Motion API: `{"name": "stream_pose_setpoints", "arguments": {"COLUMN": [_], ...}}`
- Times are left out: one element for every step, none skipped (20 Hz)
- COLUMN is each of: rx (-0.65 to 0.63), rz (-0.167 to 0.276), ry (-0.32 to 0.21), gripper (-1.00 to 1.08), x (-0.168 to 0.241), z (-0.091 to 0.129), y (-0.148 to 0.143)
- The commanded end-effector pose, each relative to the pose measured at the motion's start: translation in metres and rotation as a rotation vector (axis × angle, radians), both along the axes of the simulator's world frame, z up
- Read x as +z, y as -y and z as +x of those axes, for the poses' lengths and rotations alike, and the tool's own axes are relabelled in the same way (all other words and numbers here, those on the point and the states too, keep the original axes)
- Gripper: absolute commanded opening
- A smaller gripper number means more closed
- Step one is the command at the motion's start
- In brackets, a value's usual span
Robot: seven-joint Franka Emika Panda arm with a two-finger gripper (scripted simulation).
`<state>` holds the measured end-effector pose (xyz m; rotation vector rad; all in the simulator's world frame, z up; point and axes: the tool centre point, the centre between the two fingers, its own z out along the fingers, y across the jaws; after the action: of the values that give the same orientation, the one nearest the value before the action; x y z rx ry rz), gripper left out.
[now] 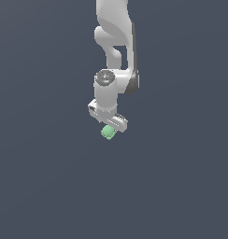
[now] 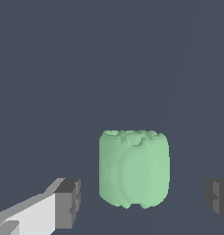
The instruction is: Pick up the object and move it to a goal position.
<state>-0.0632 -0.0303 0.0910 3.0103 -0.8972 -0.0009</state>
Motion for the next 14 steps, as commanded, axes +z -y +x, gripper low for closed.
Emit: {"name": "stream_pose_setpoints", "arguments": {"rx": [0.000, 0.000, 0.000, 0.000, -0.001, -0.001, -0.001, -0.002, -0.002, -0.003, -0.004, -0.004, -0.004, -0.005], "rz": [0.000, 0.000, 0.000, 0.000, 0.000, 0.000, 0.000, 0.000, 0.000, 0.000, 0.000, 0.000, 0.000, 0.000], "ry": [0.000, 0.000, 0.000, 0.000, 0.000, 0.000, 0.000, 0.000, 0.000, 0.000, 0.000, 0.000, 0.000, 0.001], "gripper": [1.00, 1.00, 1.00, 1.00, 1.00, 1.00, 1.00, 1.00, 1.00, 1.00, 1.00, 1.00, 1.00, 1.00], "x": [0.000, 0.000, -0.001, -0.003, -0.005, -0.008, -0.012, -0.016, -0.021, -0.027, -0.032, -0.036, -0.040, -0.044], "z": [0.000, 0.000, 0.000, 0.000, 0.000, 0.000, -0.001, -0.001, -0.001, -0.001, -0.001, -0.002, -0.002, -0.002], "y": [0.000, 0.000, 0.000, 0.000, 0.000, 0.000, 0.000, 0.000, 0.000, 0.000, 0.000, 0.000, 0.000, 0.000]}}
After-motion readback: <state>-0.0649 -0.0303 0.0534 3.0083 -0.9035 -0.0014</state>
